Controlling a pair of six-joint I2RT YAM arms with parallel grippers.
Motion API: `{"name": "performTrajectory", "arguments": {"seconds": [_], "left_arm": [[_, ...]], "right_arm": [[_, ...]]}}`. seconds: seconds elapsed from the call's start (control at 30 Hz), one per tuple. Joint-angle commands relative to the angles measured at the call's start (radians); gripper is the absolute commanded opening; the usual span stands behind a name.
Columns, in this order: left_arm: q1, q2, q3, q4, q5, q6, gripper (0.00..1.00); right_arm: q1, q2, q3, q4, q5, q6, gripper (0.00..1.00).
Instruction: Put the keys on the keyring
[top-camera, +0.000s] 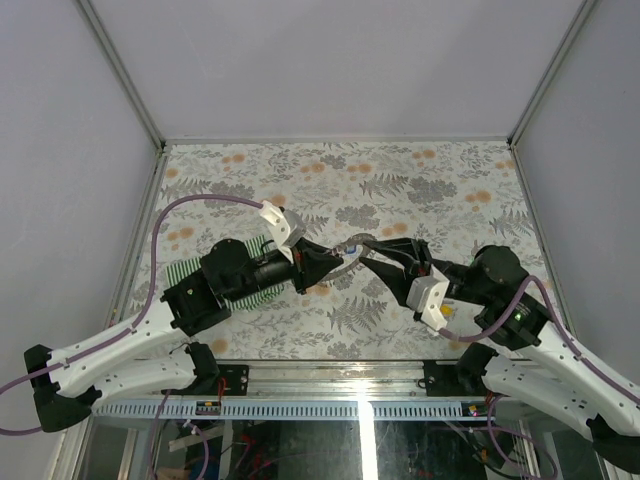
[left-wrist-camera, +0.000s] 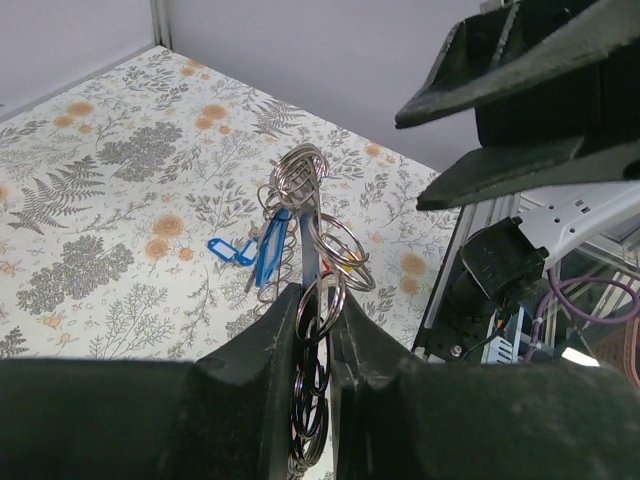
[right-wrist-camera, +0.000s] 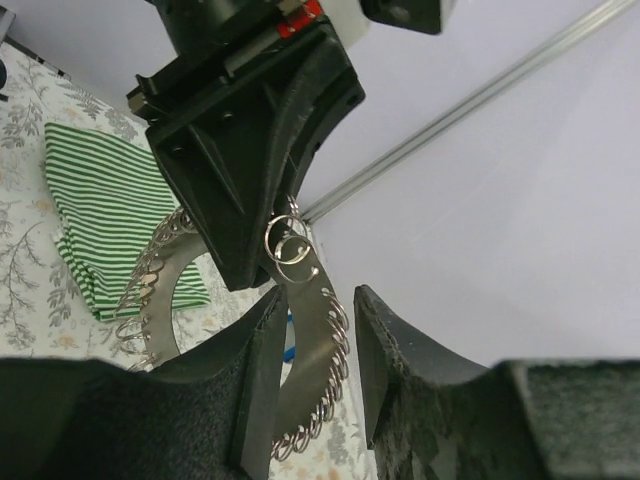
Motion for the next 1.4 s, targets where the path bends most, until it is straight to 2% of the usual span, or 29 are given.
{"name": "performTrajectory", "arguments": {"seconds": [0.0, 0.47, 1.1, 1.2, 1.37], "left_arm": [[-0.004, -0.02, 0.001, 0.126, -0.046, -0.04, 0.0], [-0.003, -0.011, 0.011, 0.126, -0.052, -0.049, 0.0], [-0.004, -0.005, 0.016, 0.117, -0.044, -0.044, 0.0], [-0.004, -0.004, 0.019, 0.116, -0.043, -0.044, 0.0], [-0.005, -0.005, 0.023, 0.103, -0.047, -0.041, 0.0]], "right_arm": [[0.041, 0.032, -0.004, 0.069, 0.036, -0.165, 0.4], [0.088, 0.089, -0.001, 0.091, 0.095, -0.288, 0.4], [0.121, 0.11, -0.007, 0.124, 0.106, -0.298, 0.35], [0.123, 0.112, -0.008, 0.119, 0.105, -0.294, 0.32], [0.126, 0.112, -0.018, 0.134, 0.12, -0.279, 0.21]]}}
